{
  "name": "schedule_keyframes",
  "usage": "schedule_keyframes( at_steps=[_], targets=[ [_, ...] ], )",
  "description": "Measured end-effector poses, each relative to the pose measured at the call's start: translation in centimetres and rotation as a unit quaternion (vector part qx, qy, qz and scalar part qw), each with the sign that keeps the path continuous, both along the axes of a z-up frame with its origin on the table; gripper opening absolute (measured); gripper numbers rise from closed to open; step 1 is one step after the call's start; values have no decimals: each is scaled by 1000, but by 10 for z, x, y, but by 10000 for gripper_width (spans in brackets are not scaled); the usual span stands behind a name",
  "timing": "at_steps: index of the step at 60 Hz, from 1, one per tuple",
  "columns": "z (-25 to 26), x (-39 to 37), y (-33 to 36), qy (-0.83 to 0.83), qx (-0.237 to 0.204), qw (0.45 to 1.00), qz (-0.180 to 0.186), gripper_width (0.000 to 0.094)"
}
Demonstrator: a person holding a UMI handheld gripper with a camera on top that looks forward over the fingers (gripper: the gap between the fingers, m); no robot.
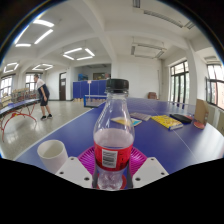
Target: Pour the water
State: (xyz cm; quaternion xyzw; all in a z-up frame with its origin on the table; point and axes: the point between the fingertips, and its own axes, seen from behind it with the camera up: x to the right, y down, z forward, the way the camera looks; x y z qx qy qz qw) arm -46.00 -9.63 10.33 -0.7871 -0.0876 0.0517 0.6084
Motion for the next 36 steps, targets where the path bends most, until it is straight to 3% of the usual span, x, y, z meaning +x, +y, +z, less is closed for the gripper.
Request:
schedule_keyframes(
  at_steps=[6,10,14,17,24,36],
  targets=[
    [-4,0,5,0,-3,1000,2,499],
    [-8,1,-5,-3,-34,999,1,571],
    [-23,8,-13,-15,-72,997,-10,868],
    [-16,15,-27,-18,-86,996,-24,833],
    [15,23,-64,-15,-95,994,-48,851],
    [67,21,-180,-22,-122,987,-99,851]
  ],
)
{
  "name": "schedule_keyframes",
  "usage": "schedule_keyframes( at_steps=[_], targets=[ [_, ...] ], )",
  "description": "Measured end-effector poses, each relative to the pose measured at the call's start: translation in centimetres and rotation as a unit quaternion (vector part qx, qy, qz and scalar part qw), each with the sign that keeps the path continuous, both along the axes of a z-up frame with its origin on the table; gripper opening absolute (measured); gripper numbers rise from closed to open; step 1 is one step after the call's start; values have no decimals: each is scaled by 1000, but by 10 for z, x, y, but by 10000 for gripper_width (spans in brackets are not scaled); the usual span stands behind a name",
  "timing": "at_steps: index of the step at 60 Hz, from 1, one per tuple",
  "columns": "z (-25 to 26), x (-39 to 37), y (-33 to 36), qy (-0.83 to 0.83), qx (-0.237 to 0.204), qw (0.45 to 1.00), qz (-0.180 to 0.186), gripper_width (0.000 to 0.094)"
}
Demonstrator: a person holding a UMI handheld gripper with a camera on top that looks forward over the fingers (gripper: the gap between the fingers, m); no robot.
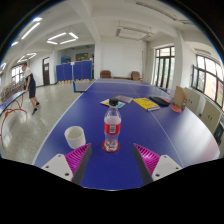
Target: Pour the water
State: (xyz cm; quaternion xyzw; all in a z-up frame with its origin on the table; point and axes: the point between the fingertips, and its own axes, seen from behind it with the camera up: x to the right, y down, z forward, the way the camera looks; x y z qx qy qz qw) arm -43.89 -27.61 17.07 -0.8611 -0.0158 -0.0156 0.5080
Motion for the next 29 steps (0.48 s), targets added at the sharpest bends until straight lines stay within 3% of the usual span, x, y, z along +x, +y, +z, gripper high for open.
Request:
schedule_keyframes(
  at_steps=[14,29],
  targets=[
    [27,-27,-121,-17,-5,1000,-19,852],
    [45,-42,-168,-31,5,999,-12,855]
  ],
)
